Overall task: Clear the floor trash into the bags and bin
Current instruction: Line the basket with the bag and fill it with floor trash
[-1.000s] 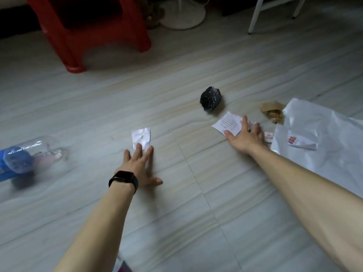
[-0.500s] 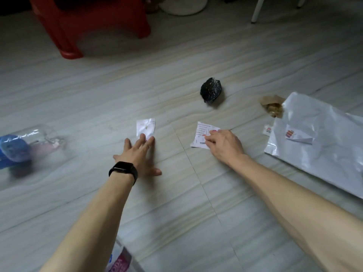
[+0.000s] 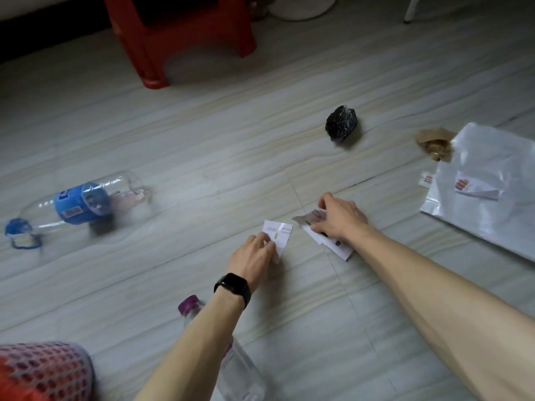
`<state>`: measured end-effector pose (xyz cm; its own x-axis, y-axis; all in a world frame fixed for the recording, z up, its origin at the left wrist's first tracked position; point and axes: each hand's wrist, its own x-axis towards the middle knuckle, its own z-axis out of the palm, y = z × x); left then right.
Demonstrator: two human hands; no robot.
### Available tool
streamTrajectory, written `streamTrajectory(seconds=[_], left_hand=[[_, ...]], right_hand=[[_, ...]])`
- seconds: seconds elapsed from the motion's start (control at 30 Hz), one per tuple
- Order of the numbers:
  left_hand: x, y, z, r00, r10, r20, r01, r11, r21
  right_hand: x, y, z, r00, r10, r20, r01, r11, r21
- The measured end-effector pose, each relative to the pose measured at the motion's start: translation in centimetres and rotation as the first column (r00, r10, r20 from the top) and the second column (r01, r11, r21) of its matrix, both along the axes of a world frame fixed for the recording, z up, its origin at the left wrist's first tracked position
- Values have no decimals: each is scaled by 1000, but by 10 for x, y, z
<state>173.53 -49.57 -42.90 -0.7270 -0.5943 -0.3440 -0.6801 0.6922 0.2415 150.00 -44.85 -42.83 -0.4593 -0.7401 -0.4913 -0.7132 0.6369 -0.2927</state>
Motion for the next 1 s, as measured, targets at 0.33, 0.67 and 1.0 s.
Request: streamTrajectory(seconds=[0.33,0.67,1.0], left_hand=[[-13,1,5,996,-21,82,25,998,-50],[18,50,3,1000,7,7,-7,998,62],[28,55,15,994,29,110,-31,999,24]], right_hand=[[38,69,7,999,-1,-38,3,998,69],[52,99,27,1000,1,29,-7,979,206],[55,98,49,988,-93,127,99,994,-41]])
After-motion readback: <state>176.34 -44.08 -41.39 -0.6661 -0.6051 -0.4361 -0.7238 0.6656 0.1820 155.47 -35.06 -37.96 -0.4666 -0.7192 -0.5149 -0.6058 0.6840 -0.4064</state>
